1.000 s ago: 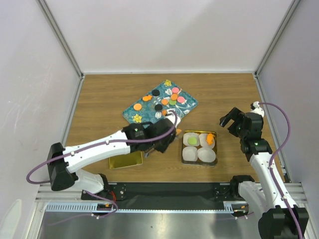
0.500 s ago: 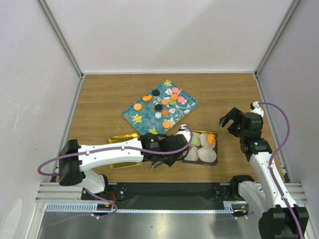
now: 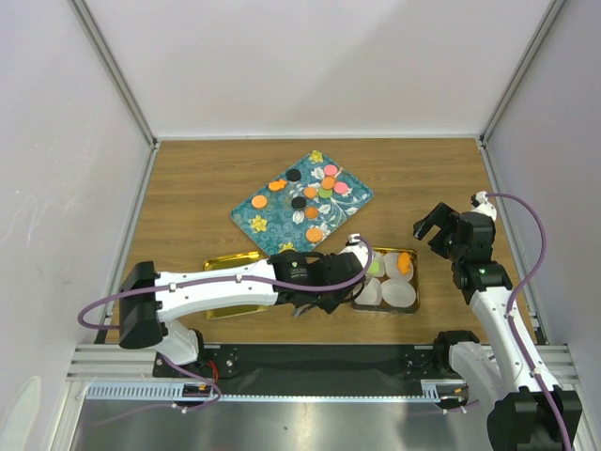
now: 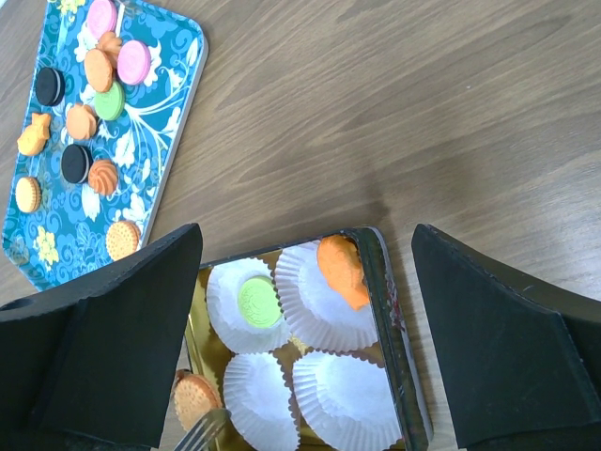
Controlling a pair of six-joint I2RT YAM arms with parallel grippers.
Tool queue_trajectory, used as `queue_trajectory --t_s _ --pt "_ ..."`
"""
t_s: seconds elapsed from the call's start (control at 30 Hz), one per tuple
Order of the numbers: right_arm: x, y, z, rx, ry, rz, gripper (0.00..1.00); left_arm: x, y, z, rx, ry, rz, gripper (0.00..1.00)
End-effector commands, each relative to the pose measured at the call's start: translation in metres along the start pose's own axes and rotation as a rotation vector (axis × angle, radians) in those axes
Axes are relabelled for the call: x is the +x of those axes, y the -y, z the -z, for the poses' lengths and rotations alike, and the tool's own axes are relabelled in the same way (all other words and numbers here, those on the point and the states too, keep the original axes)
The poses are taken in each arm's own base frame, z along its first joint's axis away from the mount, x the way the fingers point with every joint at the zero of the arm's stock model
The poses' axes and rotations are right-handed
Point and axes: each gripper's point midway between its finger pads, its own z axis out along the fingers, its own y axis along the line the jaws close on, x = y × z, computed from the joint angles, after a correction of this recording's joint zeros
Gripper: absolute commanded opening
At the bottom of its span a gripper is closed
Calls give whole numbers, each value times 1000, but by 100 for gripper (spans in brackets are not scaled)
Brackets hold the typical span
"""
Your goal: Pack the cookies
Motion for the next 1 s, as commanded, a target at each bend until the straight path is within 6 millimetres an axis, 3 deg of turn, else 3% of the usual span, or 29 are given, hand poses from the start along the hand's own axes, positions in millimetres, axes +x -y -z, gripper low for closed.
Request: queue_trajectory --t_s 0.0,0.17,0.33,0.57,0.97 --pt "-10 -5 -1 -18 37 19 100 -29 6 14 9 91 32 43" --pt "-10 -5 -1 -19 36 20 100 -34 -1 22 -18 109 42 45" --pt "-9 -5 -1 -15 36 21 100 -35 9 20 27 93 20 45" --pt "-10 -4 -2 -13 37 19 100 -36 30 5 69 77 -6 45" --pt "-9 -3 -2 -10 33 22 100 -15 36 -20 89 32 0 50"
